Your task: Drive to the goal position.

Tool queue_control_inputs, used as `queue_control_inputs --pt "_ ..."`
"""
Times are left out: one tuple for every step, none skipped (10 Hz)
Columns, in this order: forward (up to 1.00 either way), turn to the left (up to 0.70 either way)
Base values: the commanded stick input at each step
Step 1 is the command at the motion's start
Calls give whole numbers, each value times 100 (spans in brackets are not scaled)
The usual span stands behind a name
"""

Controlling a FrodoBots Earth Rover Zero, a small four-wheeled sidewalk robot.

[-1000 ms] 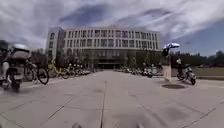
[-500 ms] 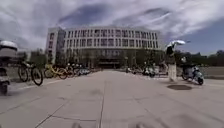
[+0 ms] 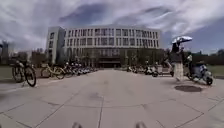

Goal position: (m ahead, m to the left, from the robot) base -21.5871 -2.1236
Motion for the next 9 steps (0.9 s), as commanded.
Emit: queue_control_inputs --pt "70 -4" --pt "70 0" --pt "70 0" --pt "70 0" --pt "70 0" --pt "70 0" --pt "70 0" --pt "70 0" --pt "70 0"
